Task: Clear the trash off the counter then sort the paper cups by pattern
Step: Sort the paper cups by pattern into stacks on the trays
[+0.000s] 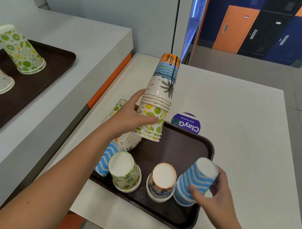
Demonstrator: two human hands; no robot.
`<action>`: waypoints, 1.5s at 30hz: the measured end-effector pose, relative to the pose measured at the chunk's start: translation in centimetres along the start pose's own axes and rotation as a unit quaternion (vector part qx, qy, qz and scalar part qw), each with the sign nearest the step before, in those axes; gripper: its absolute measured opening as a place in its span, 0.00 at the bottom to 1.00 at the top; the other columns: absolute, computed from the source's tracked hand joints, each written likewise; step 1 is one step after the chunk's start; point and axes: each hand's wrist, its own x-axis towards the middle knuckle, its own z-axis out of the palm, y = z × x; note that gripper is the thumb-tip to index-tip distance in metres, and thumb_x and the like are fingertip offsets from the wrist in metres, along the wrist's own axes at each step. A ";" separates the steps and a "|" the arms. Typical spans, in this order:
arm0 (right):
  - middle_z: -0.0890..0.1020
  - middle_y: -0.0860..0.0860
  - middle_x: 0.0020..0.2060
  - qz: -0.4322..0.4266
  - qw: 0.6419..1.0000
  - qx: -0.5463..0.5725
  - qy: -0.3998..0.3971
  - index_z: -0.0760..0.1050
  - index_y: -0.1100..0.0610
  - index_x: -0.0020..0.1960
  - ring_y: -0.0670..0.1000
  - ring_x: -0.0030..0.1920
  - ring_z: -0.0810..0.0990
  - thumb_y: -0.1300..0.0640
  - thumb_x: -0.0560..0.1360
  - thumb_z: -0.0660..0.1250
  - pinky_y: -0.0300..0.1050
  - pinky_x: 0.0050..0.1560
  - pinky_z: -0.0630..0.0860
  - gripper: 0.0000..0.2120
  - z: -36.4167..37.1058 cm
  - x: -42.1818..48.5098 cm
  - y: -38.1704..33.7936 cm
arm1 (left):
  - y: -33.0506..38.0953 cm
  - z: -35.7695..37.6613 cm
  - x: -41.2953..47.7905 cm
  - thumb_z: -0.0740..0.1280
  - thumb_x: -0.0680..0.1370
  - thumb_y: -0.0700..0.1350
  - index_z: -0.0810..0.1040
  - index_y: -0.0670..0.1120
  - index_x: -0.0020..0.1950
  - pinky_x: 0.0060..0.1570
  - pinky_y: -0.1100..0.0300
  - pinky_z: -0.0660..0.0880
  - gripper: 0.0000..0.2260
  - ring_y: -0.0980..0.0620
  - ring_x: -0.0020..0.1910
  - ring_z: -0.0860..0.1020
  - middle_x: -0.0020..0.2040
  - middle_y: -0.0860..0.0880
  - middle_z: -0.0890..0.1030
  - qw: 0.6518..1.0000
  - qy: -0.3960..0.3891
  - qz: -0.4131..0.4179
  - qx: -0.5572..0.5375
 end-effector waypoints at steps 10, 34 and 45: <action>0.70 0.31 0.65 -0.033 0.983 -0.140 -0.117 0.59 0.33 0.66 0.33 0.66 0.67 0.49 0.62 0.79 0.23 0.61 0.63 0.41 -0.4 -1.2 3.1 | 1.3 0.7 -2.1 0.75 0.70 0.44 0.56 0.61 0.74 0.37 0.68 0.79 0.40 0.59 0.50 0.79 0.58 0.51 0.77 0.999 -0.008 0.021 -0.025; 0.83 0.54 0.44 0.126 0.957 0.261 -0.007 0.75 0.58 0.50 0.53 0.44 0.83 0.58 0.71 0.72 0.53 0.50 0.81 0.10 5.1 10.0 -16.1 | 4.0 -0.7 -6.2 0.78 0.65 0.51 0.51 0.58 0.77 0.60 0.57 0.73 0.48 0.53 0.64 0.73 0.71 0.47 0.69 0.978 -0.106 -0.032 0.176; 0.84 0.55 0.43 0.147 0.917 0.366 0.063 0.75 0.61 0.52 0.52 0.41 0.85 0.58 0.70 0.74 0.49 0.40 0.82 0.15 3.7 11.4 -15.8 | 3.9 -3.1 -6.4 0.77 0.68 0.47 0.73 0.57 0.52 0.39 0.74 0.75 0.17 0.66 0.43 0.76 0.47 0.60 0.78 0.969 -0.139 -0.050 0.196</action>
